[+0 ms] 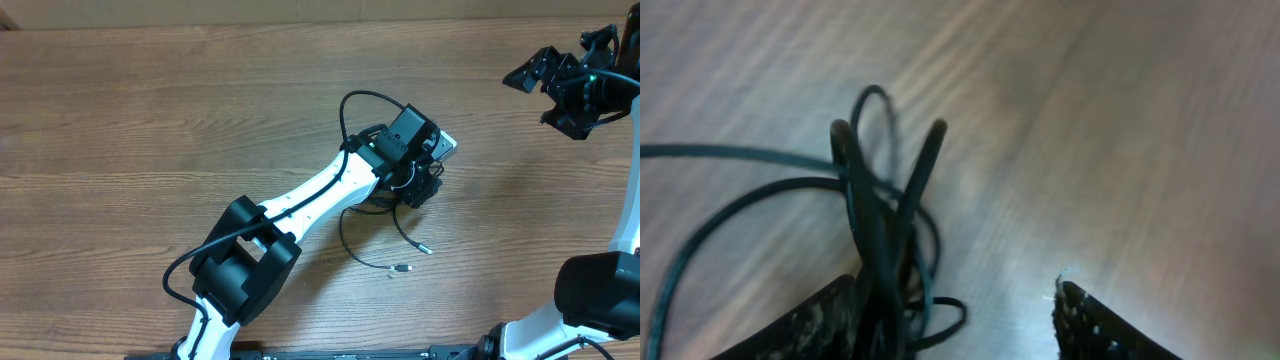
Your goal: Untangle cables
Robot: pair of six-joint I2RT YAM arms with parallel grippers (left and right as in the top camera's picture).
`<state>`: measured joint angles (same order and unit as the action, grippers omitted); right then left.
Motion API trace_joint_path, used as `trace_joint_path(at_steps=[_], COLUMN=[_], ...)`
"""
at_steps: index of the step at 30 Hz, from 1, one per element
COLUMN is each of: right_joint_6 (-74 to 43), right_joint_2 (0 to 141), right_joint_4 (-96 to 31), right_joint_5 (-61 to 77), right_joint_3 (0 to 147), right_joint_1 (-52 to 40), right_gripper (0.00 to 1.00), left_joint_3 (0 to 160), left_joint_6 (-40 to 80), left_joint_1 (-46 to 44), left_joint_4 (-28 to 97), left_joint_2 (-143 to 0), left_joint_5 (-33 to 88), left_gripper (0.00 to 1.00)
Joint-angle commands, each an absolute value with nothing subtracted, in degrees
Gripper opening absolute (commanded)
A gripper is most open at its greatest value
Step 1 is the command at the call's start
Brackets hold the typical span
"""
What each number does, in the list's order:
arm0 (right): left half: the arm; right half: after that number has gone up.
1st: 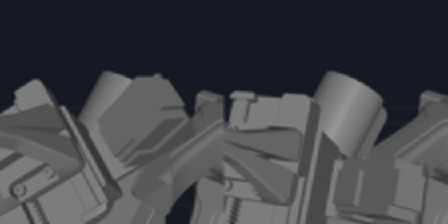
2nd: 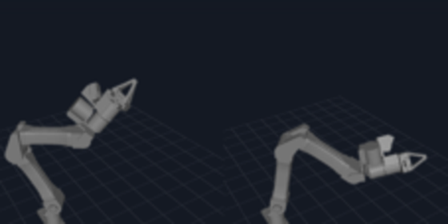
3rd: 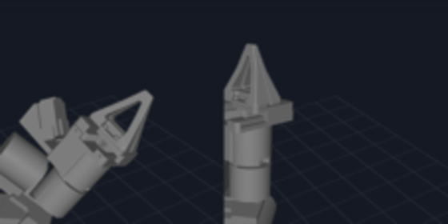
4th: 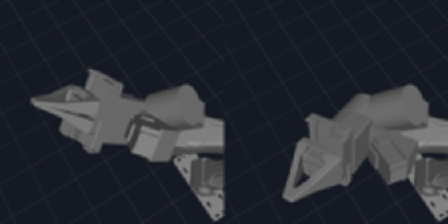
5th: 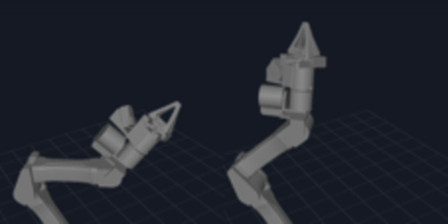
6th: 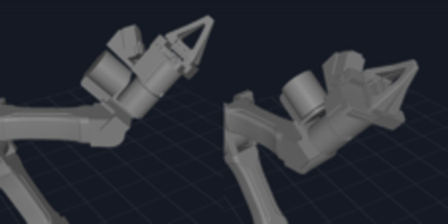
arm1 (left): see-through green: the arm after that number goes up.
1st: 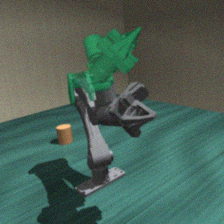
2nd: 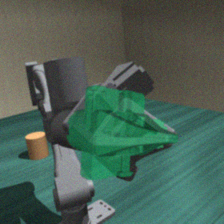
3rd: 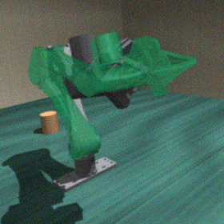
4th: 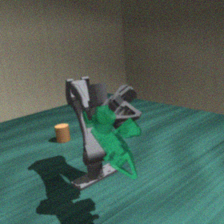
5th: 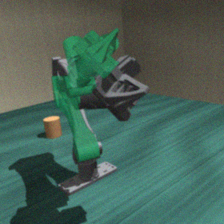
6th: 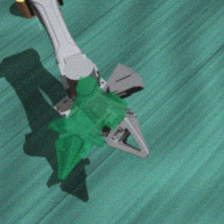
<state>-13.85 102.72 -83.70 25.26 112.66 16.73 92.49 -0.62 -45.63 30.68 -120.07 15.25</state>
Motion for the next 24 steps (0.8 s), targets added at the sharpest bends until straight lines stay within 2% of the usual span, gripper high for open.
trace_joint_path(at_steps=[1, 2, 5, 6, 8, 14, 20, 24], right_joint_6=[-12.9, -12.9, -12.9, -12.9, -13.0, -13.0, -11.4, -11.4], right_joint_2=[102.0, 102.0, 102.0, 102.0, 102.0, 102.0, 102.0, 102.0], right_joint_4=[-83.7, -83.7, -83.7, -83.8, -84.0, -84.1, -84.6, -84.4], right_joint_5=[24.9, 24.9, 24.9, 24.9, 24.9, 24.9, 24.9, 24.9], right_joint_3=[113.2, 113.2, 113.2, 113.2, 113.2, 111.3, 110.6, 110.6], right_joint_1=[16.4, 16.4, 16.4, 16.4, 16.4, 13.6, 5.8, 0.0], right_gripper=[0.94, 0.94, 0.94, 0.94, 0.94, 0.93, 0.93, 0.93], left_joint_3=[93.5, 93.5, 93.5, 93.5, 93.5, 99.4, 111.6, 114.0], left_joint_6=[0.3, -0.2, -0.9, -0.9, -0.6, 8.9, 5.2, 1.3], left_joint_1=[-45.0, -45.0, -44.9, -44.9, -44.9, -40.9, -30.5, -24.3], left_joint_4=[30.6, 30.7, 32.9, 34.2, 36.9, 48.4, 63.1, 70.1], left_joint_2=[-121.3, -121.4, -121.4, -121.4, -121.4, -118.3, -114.0, -112.5], left_joint_5=[5.4, 4.9, 5.5, 6.3, 7.9, 9.9, 35.6, 49.1], left_gripper=[0.66, 0.65, 0.44, 0.33, 0.04, 0.04, 0.04, 0.04])
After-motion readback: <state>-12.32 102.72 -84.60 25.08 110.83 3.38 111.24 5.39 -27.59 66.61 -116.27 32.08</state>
